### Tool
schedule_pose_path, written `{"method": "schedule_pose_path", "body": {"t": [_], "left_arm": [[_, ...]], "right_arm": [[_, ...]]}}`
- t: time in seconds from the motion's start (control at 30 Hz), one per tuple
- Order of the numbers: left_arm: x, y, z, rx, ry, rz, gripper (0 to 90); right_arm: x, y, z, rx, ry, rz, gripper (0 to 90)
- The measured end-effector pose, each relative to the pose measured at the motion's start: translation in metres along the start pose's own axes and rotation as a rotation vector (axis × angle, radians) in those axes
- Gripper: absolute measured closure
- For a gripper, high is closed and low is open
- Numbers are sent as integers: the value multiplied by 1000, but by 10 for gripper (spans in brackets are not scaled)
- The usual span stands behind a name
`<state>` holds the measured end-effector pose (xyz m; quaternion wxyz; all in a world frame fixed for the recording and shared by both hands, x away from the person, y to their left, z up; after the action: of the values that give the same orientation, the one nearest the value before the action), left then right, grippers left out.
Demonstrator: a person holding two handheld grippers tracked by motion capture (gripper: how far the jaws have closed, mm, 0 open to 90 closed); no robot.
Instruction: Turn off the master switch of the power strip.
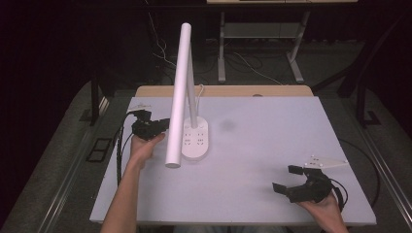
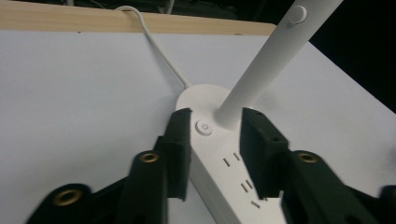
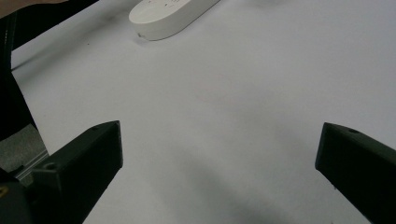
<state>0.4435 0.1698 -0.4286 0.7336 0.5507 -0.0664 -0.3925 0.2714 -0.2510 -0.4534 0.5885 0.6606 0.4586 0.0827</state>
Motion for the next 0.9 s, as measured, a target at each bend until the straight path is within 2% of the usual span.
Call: {"method": "schedule_pose_path", "body": {"t": [0.1, 0.17, 0.27, 0.37, 0.43, 0.57, 0.6, 0.63, 0.83, 0.9], "left_arm": [[-9, -2, 0, -19, 0, 18, 486], [-15, -4, 1, -37, -16, 16, 326], [-23, -7, 4, -47, -23, 25, 155], [-30, -12, 10, -22, -27, 2, 21], [-35, -14, 13, 10, -33, 2, 0], [-43, -19, 23, 37, -48, 4, 0], [-45, -20, 24, 63, -47, 5, 0], [-47, -21, 28, 54, -56, 7, 0], [-57, -33, 42, 81, -74, 8, 0], [-59, -38, 45, 107, -70, -5, 0]], "right_arm": [[1, 0, 0, -8, -1, 2, 0], [1, 0, 0, -7, -1, 2, 0], [0, 0, 0, -5, -1, 3, 0], [1, 0, 0, -5, -1, 2, 0], [1, 0, -1, -1, 0, -1, 0], [1, 1, -2, -1, 0, 1, 0], [1, 1, -2, -2, 0, 1, 0], [1, 1, -2, -7, 0, 3, 0], [2, 1, -2, -10, -2, 2, 0], [2, 1, -2, -8, -2, 3, 0]]}}
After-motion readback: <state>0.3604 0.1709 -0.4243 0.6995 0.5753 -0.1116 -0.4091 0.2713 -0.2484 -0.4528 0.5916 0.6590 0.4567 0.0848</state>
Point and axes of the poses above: each handheld gripper's, and its own axes: x roughly forward along the jaws, y roughly out of its top, z roughly to its right, the point moved 6 cm from there along x, roughly forward along the jaws, and after that the axes turned 9 degrees about z, right-handed, at the moved point
